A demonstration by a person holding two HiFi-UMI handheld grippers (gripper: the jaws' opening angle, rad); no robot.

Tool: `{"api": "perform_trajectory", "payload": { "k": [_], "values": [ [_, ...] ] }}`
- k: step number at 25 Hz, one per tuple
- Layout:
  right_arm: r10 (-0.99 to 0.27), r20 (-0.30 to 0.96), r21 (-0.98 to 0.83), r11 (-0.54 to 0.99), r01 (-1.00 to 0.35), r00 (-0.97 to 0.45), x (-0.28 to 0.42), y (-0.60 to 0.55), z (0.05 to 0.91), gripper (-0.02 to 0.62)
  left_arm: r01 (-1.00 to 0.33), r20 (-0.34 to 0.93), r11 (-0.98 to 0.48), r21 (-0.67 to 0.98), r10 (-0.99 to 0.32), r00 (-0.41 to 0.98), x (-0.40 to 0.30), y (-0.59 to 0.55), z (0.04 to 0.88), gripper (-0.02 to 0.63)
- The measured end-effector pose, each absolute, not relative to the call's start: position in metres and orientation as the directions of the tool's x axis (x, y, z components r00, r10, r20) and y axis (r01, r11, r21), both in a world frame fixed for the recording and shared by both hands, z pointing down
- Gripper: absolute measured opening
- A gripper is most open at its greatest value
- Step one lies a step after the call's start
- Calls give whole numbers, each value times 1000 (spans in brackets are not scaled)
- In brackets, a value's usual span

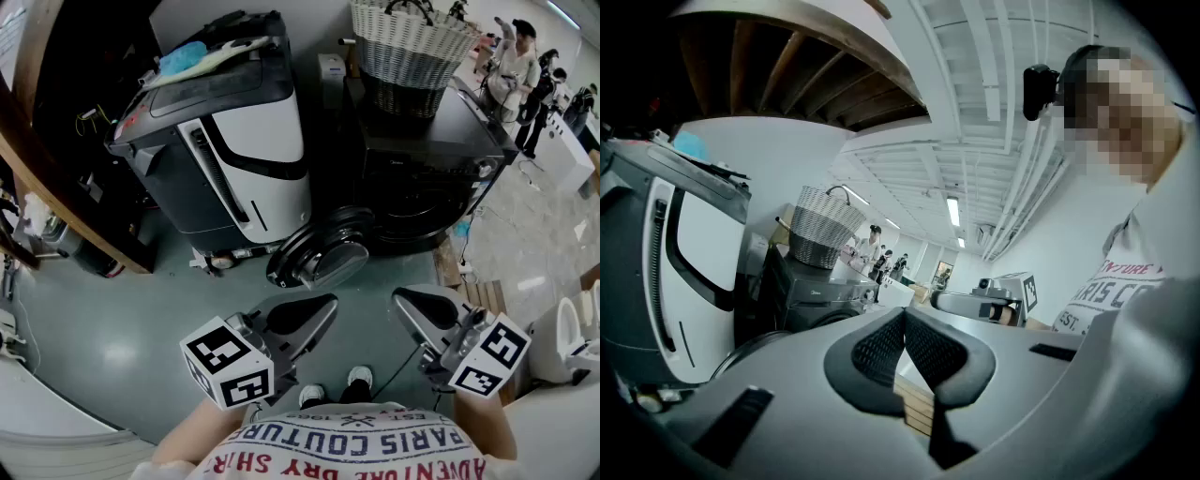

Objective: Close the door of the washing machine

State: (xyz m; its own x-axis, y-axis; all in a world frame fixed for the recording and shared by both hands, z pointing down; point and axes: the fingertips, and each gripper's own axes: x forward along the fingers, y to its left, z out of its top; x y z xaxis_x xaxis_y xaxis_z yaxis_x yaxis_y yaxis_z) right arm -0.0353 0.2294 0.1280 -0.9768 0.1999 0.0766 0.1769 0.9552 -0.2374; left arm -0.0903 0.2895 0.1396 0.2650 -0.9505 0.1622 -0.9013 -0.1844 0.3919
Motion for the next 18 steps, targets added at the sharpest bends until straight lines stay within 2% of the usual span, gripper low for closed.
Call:
{"api": "perform_trajectory", "payload": {
  "k": [11, 18],
  "values": [
    [210, 100, -263, 948, 177, -973, -39, 186, 150, 21, -898, 197, -144, 416, -950, 244, -92, 250, 161, 25],
    [281, 118, -327, 917, 230, -952, -46, 151, 181, 23, -907, 249, -45, 419, -955, 162, -102, 224, 187, 25]
  ]
}}
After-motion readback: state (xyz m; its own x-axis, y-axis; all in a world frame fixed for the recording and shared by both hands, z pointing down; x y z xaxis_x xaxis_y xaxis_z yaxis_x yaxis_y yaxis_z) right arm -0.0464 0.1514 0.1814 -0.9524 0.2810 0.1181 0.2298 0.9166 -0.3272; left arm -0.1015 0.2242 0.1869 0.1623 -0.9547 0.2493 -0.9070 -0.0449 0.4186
